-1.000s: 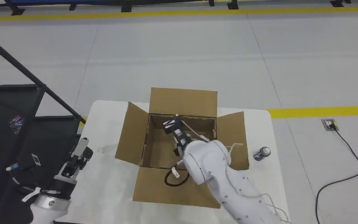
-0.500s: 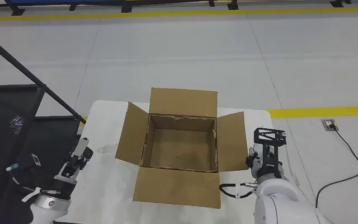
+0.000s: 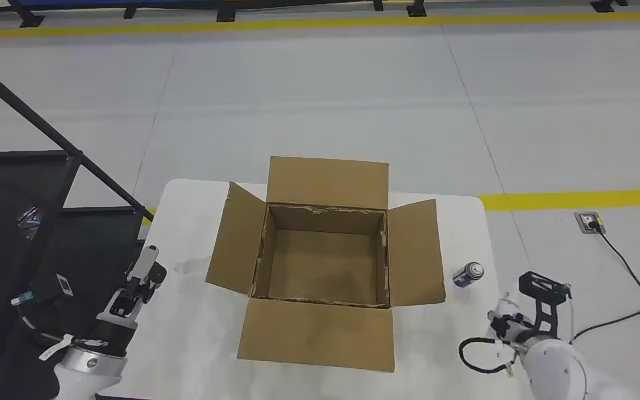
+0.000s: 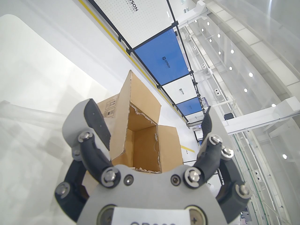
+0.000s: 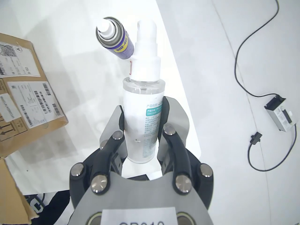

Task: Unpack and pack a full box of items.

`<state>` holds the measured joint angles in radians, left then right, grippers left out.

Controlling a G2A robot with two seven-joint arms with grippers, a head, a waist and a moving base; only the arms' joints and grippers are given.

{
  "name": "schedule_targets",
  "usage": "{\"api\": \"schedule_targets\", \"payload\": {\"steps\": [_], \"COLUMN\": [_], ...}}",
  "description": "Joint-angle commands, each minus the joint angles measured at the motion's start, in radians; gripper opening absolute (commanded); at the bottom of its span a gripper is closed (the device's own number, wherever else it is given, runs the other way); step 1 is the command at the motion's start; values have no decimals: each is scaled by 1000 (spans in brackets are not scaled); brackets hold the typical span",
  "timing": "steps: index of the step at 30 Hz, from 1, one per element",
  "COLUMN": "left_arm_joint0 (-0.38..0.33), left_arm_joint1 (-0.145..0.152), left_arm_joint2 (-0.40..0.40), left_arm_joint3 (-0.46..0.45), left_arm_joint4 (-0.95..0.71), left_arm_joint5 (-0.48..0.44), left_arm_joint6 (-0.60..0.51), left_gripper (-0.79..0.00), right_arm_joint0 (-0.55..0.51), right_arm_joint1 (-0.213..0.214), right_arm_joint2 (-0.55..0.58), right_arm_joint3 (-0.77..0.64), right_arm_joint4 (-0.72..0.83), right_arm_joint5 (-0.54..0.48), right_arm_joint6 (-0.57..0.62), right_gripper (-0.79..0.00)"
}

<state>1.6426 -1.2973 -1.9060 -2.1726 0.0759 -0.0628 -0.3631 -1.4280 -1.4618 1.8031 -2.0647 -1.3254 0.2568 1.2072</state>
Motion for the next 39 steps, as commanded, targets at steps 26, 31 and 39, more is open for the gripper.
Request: {"api": "schedule_targets", "payload": {"steps": [26,31,39], "left_arm_joint0": [0,0,0], "left_arm_joint1": [0,0,0], "left_arm_joint2": [0,0,0], "left_arm_joint3": [0,0,0], "left_arm_joint4": [0,0,0], "left_arm_joint5": [0,0,0], "left_arm_joint6": [0,0,0], "left_gripper": [0,0,0], "right_arm_joint0": [283,260,131], "right_arm_joint1": [48,54,58], "right_arm_joint2": [11,12,29], "right_arm_joint3": [551,480,75], "right_arm_joint4": [117,120,108], "right_arm_joint5": [-151,-130,-52], "right_arm_joint6": [-179,-179,-149], "right_gripper": [-234,-179,-71]}}
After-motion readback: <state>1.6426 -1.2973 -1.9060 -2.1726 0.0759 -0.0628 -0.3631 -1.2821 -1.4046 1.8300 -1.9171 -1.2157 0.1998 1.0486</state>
